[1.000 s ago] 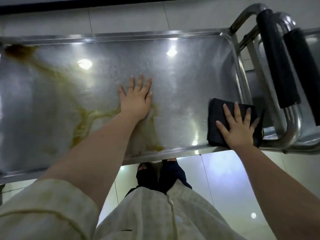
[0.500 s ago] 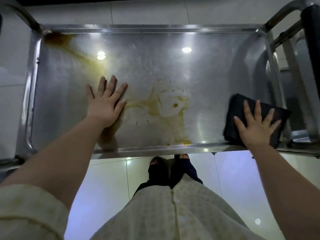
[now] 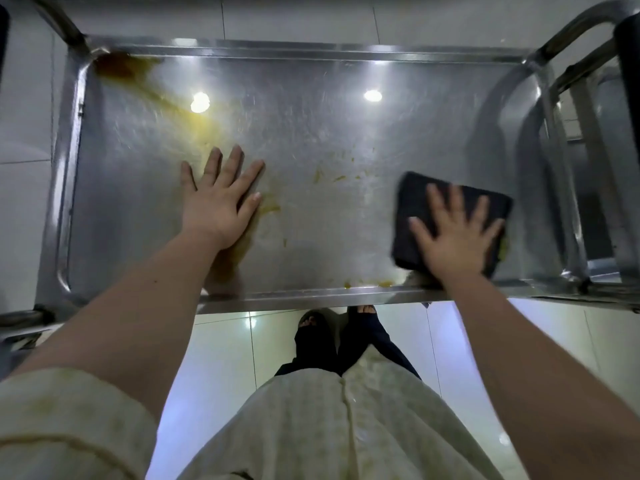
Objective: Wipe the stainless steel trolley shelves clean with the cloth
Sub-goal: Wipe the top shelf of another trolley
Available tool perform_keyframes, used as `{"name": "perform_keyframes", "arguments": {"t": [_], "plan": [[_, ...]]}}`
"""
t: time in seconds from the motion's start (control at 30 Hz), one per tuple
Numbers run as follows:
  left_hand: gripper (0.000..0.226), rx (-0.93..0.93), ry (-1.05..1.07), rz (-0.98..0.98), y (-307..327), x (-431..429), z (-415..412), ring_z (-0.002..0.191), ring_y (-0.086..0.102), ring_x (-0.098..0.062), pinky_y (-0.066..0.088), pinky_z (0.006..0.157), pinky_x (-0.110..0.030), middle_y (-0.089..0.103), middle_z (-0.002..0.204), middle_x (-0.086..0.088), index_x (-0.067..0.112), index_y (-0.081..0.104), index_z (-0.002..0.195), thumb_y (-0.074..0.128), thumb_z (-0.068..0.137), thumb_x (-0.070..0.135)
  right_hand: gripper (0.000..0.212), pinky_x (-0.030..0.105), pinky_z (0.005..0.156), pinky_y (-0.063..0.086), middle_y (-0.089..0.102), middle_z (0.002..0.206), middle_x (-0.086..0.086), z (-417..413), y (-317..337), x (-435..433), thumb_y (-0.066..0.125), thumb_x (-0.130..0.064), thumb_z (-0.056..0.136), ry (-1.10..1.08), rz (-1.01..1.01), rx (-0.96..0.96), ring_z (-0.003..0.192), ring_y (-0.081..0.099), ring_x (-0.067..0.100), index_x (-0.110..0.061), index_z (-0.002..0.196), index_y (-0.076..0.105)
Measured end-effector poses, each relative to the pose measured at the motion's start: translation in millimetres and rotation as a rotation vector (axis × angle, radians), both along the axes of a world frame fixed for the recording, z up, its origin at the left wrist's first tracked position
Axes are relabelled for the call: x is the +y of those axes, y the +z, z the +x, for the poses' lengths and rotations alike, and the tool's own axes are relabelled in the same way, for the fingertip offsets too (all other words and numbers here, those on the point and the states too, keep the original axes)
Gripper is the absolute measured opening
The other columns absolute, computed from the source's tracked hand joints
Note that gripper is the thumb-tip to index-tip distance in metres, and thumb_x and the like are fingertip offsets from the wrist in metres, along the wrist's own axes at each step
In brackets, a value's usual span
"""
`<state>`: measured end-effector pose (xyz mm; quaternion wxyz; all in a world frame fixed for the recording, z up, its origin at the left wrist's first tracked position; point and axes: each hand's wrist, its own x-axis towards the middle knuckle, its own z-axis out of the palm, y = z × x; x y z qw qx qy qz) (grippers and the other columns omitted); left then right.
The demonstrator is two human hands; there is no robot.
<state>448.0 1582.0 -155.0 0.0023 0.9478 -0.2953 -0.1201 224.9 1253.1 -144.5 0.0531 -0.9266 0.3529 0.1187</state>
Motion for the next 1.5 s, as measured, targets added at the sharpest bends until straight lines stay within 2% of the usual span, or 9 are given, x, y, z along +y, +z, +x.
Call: {"name": "perform_keyframes", "arguments": {"t": [0.17, 0.43, 0.53, 0.7, 0.83, 1.03, 1.17, 1.37, 1.5], "plan": [[0.056, -0.003, 0.002, 0.013, 0, -3, 2, 0.151, -0.009, -0.025, -0.008, 0.115, -0.064, -0.010, 0.165, 0.007, 0.050, -0.006, 0.152, 0.009, 0.099, 0.059, 0.080, 0.071, 0.110, -0.002, -0.007, 0.164, -0.009, -16, 12, -19, 0.001, -0.080, 0.077, -0.246, 0.048, 0.042, 0.147, -0.011, 0.043, -0.050, 0.151, -0.002], [0.054, -0.006, 0.000, 0.005, 2, 8, -3, 0.151, -0.007, -0.026, -0.006, 0.116, -0.063, -0.008, 0.165, 0.006, 0.049, -0.004, 0.152, 0.013, 0.101, 0.056, 0.070, 0.073, 0.107, -0.010, -0.003, 0.165, -0.007, 55, -1, 204, 0.010, -0.075, 0.088, 0.426, 0.108, -0.030, 0.147, -0.008, 0.045, -0.048, 0.153, 0.005], [0.054, -0.001, 0.001, -0.005, 0, 10, -5, 0.151, -0.006, -0.026, -0.005, 0.116, -0.063, -0.007, 0.165, 0.007, 0.050, -0.002, 0.152, 0.015, 0.101, 0.056, 0.070, 0.072, 0.109, -0.006, 0.004, 0.164, -0.010, 30, -5, 147, 0.018, -0.077, 0.087, 0.467, 0.056, -0.061, 0.149, -0.004, 0.041, -0.050, 0.151, 0.008], [0.055, -0.005, 0.008, -0.018, -2, 5, -5, 0.151, -0.004, -0.026, -0.003, 0.116, -0.064, -0.004, 0.165, 0.007, 0.050, 0.000, 0.152, 0.013, 0.099, 0.059, 0.075, 0.070, 0.112, -0.002, 0.000, 0.164, -0.011, -57, 7, -14, 0.012, -0.082, 0.078, 0.067, 0.028, 0.037, 0.149, -0.006, 0.038, -0.054, 0.146, -0.004], [0.056, -0.023, 0.010, -0.027, -5, 5, -7, 0.151, -0.004, -0.028, -0.004, 0.115, -0.065, -0.003, 0.165, 0.005, 0.049, 0.001, 0.152, 0.014, 0.099, 0.058, 0.078, 0.071, 0.111, -0.004, -0.011, 0.163, -0.012, -53, 8, -17, 0.003, -0.083, 0.076, -0.054, 0.042, 0.080, 0.147, -0.013, 0.041, -0.054, 0.148, -0.007], [0.055, -0.011, -0.009, -0.035, -7, 13, -8, 0.151, -0.003, -0.028, -0.005, 0.114, -0.064, -0.003, 0.165, 0.006, 0.051, -0.003, 0.151, 0.010, 0.098, 0.058, 0.072, 0.072, 0.105, -0.016, -0.015, 0.163, -0.009, 46, -4, 155, 0.001, -0.077, 0.084, 0.315, 0.059, 0.016, 0.144, -0.019, 0.047, -0.049, 0.149, -0.012], [0.055, -0.010, -0.024, -0.044, -6, 17, -9, 0.151, -0.004, -0.028, -0.005, 0.115, -0.064, -0.004, 0.165, 0.006, 0.051, -0.003, 0.151, 0.008, 0.098, 0.058, 0.070, 0.068, 0.110, -0.014, -0.005, 0.164, -0.014, 50, -3, 156, 0.012, -0.078, 0.087, 0.461, 0.093, -0.048, 0.148, -0.012, 0.039, -0.052, 0.151, -0.002], [0.057, -0.004, 0.000, -0.050, -3, 9, -12, 0.151, -0.002, -0.028, -0.001, 0.116, -0.065, -0.002, 0.165, 0.006, 0.049, 0.002, 0.153, 0.009, 0.097, 0.059, 0.078, 0.067, 0.114, -0.003, 0.001, 0.164, -0.011, -26, 5, -17, 0.009, -0.081, 0.081, -0.084, 0.025, 0.016, 0.149, -0.004, 0.039, -0.051, 0.152, 0.003], [0.057, -0.004, 0.007, -0.030, -2, 4, -8, 0.151, -0.003, -0.028, -0.003, 0.116, -0.064, -0.004, 0.165, 0.006, 0.049, 0.000, 0.153, 0.008, 0.098, 0.058, 0.081, 0.071, 0.110, -0.002, -0.003, 0.165, -0.007, 7, 9, -13, -0.002, -0.082, 0.078, -0.230, 0.031, 0.021, 0.147, -0.007, 0.045, -0.049, 0.152, -0.001]]}}
